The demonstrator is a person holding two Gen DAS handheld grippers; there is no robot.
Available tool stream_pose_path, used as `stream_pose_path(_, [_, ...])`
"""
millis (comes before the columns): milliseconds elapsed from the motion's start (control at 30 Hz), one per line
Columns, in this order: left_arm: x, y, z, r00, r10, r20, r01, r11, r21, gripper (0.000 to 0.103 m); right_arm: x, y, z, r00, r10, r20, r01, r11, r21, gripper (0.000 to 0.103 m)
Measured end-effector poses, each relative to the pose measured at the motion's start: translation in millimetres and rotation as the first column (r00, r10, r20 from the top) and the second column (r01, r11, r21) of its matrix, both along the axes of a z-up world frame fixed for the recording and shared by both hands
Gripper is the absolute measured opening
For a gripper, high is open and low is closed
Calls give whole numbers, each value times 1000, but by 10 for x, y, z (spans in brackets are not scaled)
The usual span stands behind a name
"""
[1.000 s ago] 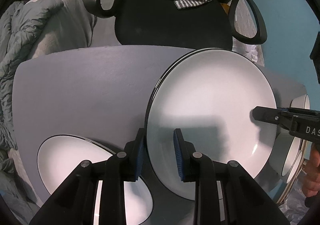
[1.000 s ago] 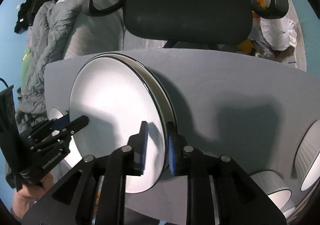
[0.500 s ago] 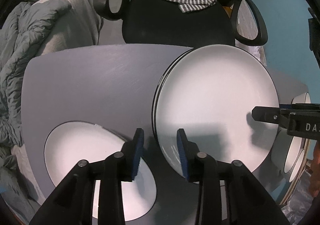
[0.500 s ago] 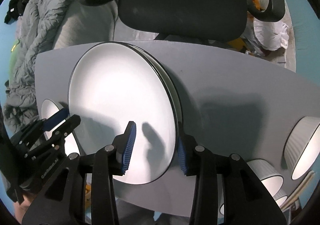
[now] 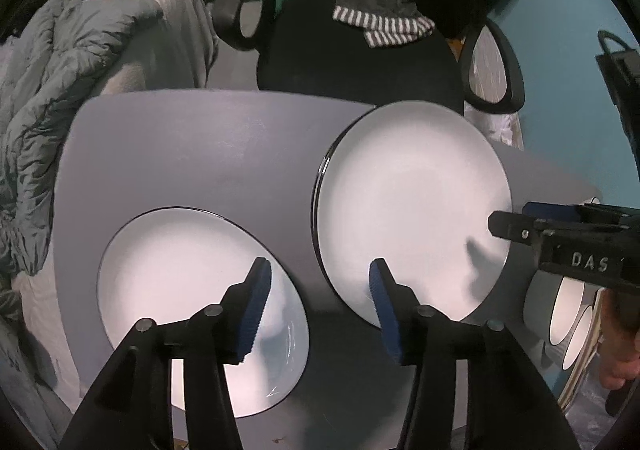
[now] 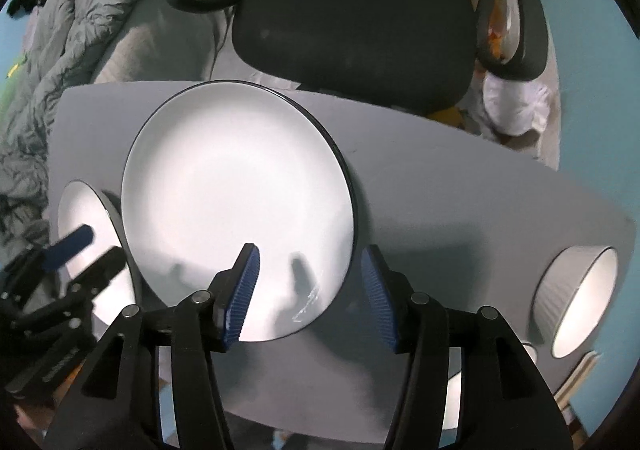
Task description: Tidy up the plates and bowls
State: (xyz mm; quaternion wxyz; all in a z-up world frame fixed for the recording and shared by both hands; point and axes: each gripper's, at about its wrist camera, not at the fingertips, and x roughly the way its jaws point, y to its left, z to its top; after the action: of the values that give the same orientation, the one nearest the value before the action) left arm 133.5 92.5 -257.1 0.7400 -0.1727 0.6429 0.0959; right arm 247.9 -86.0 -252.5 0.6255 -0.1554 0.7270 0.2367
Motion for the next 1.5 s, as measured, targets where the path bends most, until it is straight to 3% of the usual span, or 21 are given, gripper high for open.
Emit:
stream_pose_path(133, [-80,-10,167,999,2,36,-3,1000,22,64,-89,21,138,996,49,72,-47,999,-18,67])
stream_pose_path(267, [-157,-3,309,998,14,59,-16,999,31,76,-167,47,295,984,104,148,-99,994,-43,68])
stream_pose_path(800, [-669,113,777,990,27,137,-40,995,95,76,-505,200,865,944,201,260,-213,977,17,69])
stream_pose_path(1067, [-950,205,853,990,45,136,-60,992,112,76,-685,329,991,920,276,280,-294,956,22,69])
stream_pose_path(1500, [-1397,450,945,976,159,146,-174,980,100,76,-978,643,1052,867,405,290,-427,904,14,69])
